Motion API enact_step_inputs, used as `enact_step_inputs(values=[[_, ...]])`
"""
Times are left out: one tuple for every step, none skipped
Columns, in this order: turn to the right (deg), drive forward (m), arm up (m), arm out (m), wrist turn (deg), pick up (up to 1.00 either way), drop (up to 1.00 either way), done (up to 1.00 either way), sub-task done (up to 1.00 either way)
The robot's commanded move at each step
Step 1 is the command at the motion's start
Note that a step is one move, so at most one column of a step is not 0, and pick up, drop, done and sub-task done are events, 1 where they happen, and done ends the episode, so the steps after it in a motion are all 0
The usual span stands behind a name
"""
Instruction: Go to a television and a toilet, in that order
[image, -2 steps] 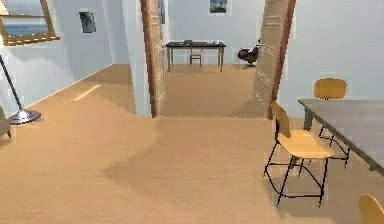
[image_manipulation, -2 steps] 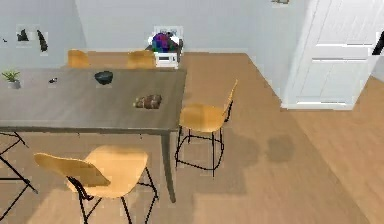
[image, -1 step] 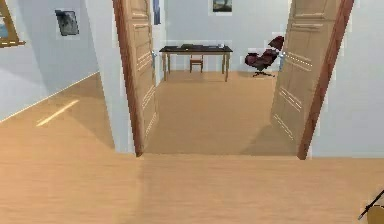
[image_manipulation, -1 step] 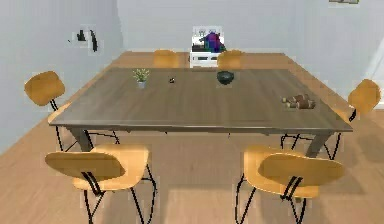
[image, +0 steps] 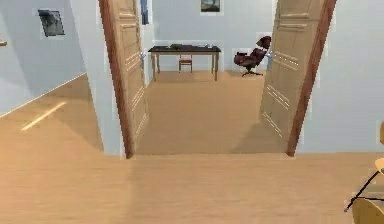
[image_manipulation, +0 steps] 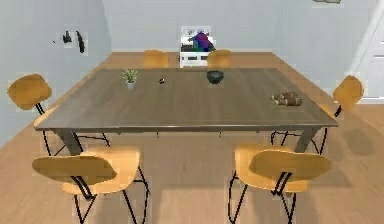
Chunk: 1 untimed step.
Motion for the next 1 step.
enact_step_inputs(values=[[0.0,0.85,0.00,0.00,0.0,0.00,0.00,0.00,0.00]])
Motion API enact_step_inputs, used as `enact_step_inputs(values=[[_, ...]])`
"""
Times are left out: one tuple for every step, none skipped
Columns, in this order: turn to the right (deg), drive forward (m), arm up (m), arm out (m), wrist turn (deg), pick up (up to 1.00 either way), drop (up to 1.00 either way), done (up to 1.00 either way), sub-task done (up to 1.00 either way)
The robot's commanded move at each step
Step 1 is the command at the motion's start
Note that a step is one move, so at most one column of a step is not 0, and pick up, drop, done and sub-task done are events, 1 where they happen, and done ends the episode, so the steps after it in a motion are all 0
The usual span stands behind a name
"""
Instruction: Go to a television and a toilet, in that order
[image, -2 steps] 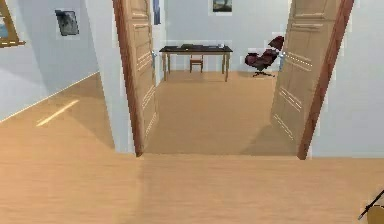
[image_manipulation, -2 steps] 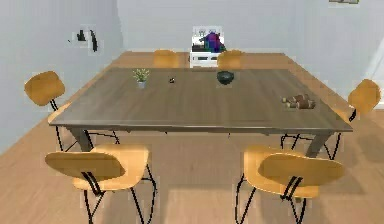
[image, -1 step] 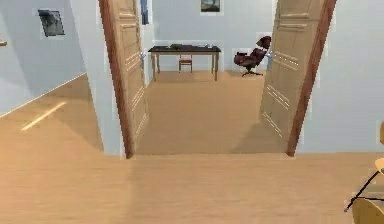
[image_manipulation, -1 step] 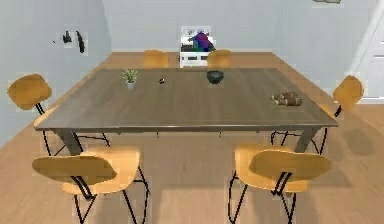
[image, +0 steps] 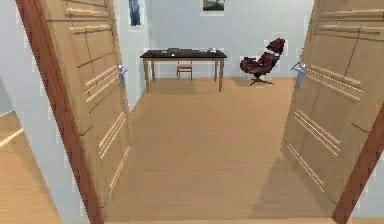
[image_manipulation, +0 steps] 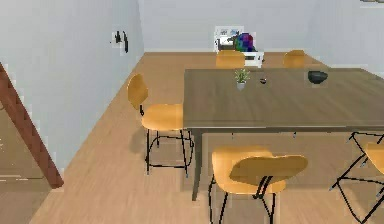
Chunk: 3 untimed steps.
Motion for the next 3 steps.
enact_step_inputs(values=[[12.0,0.00,0.00,0.00,0.0,0.00,0.00,0.00,0.00],[0.0,1.00,0.00,0.00,0.0,0.00,0.00,0.00,0.00],[0.0,1.00,0.00,0.00,0.0,0.00,0.00,0.00,0.00]])
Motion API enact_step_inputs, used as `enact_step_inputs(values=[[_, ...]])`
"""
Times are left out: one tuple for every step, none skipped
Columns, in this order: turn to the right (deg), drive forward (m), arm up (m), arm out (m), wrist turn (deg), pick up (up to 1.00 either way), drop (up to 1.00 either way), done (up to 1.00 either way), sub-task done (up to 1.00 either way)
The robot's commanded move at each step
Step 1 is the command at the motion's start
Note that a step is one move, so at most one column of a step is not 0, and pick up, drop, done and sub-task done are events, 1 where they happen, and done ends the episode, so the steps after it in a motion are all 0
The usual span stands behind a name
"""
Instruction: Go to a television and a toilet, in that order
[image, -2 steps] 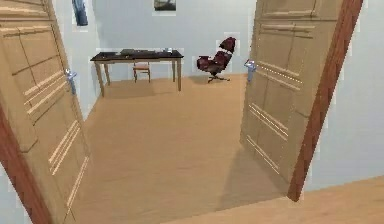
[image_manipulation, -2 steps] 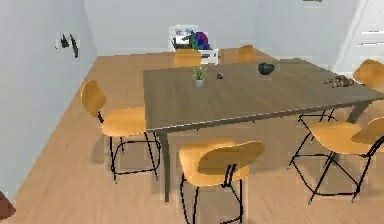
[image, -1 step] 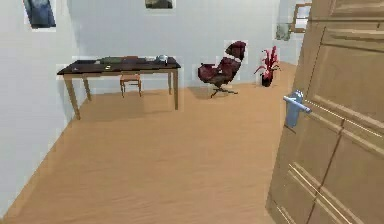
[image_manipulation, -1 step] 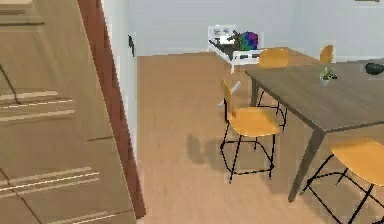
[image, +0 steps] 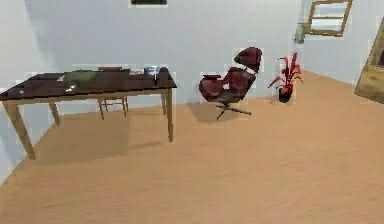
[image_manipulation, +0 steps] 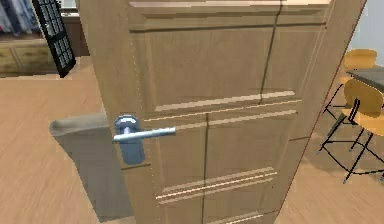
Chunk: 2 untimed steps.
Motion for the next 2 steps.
enact_step_inputs(values=[[15.0,0.00,0.00,0.00,0.0,0.00,0.00,0.00,0.00],[0.0,0.15,0.00,0.00,0.0,0.00,0.00,0.00,0.00]])
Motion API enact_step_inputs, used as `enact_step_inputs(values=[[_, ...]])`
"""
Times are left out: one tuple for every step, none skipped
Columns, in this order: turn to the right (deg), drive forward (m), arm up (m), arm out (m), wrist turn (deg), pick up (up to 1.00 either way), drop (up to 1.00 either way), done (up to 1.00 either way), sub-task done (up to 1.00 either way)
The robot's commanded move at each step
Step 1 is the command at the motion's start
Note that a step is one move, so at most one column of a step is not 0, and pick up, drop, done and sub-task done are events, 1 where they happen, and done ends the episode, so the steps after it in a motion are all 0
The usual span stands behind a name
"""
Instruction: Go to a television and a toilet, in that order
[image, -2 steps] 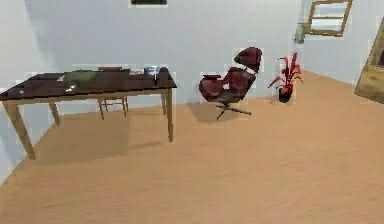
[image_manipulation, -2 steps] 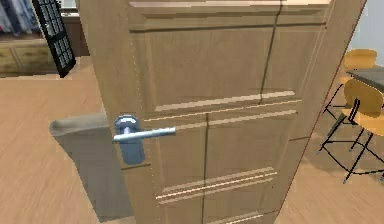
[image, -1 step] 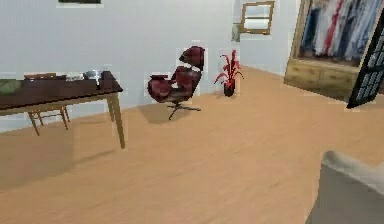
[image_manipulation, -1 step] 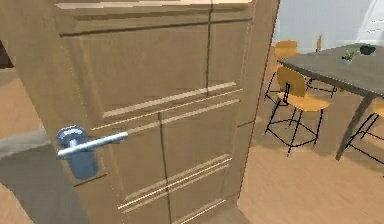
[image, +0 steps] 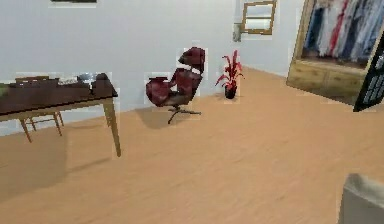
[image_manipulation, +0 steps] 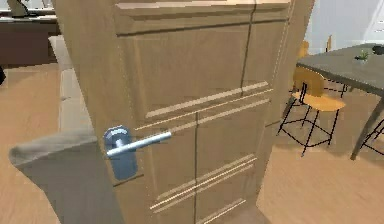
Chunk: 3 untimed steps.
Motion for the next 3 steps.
enact_step_inputs(values=[[18.0,0.00,0.00,0.00,0.0,0.00,0.00,0.00,0.00],[0.0,1.00,0.00,0.00,0.0,0.00,0.00,0.00,0.00],[0.0,1.00,0.00,0.00,0.0,0.00,0.00,0.00,0.00]])
